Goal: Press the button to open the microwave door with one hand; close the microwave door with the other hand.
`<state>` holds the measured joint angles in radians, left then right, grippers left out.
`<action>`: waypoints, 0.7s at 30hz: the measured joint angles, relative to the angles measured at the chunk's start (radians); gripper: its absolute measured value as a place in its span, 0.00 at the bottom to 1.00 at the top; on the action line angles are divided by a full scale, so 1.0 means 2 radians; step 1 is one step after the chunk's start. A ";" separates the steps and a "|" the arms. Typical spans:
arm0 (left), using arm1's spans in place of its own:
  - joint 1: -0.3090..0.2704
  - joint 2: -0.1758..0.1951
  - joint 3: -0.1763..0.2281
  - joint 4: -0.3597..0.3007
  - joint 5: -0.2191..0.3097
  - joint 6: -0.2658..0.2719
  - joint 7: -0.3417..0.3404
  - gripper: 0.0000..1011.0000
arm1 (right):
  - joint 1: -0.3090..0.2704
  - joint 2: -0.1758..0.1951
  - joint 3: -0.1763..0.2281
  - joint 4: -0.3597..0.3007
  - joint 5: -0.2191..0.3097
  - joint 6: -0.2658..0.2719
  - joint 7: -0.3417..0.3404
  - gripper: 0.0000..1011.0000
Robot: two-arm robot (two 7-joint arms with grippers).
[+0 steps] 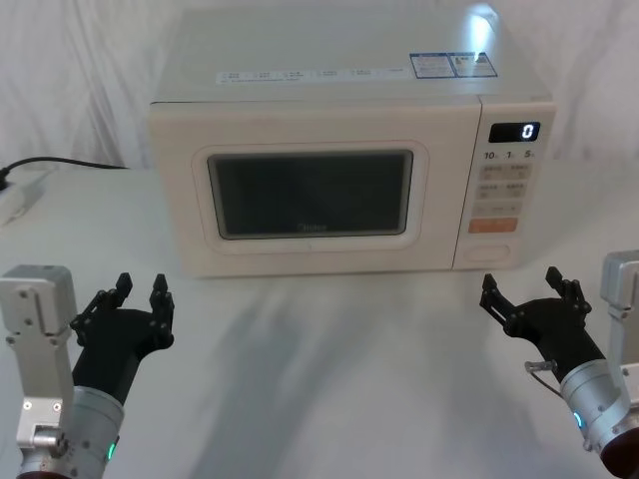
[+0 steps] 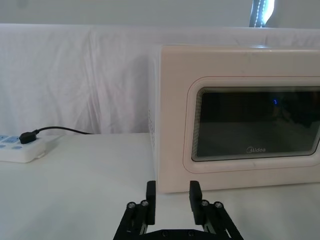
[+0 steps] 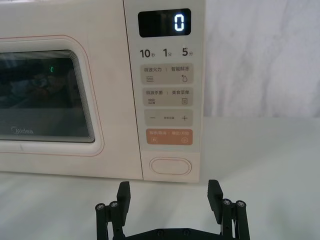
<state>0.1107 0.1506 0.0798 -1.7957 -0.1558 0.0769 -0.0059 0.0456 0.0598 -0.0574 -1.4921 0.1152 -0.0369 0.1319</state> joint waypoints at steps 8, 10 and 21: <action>0.000 0.000 0.000 0.000 0.000 0.000 0.000 0.65 | 0.000 0.000 0.000 0.000 0.000 0.000 0.000 0.99; 0.000 0.000 0.001 0.000 0.000 0.001 0.000 0.71 | 0.000 0.000 0.000 0.000 0.000 0.000 0.000 0.99; -0.001 0.000 0.001 0.000 -0.001 0.001 0.000 0.99 | 0.000 0.000 0.000 0.000 0.000 0.000 0.000 0.99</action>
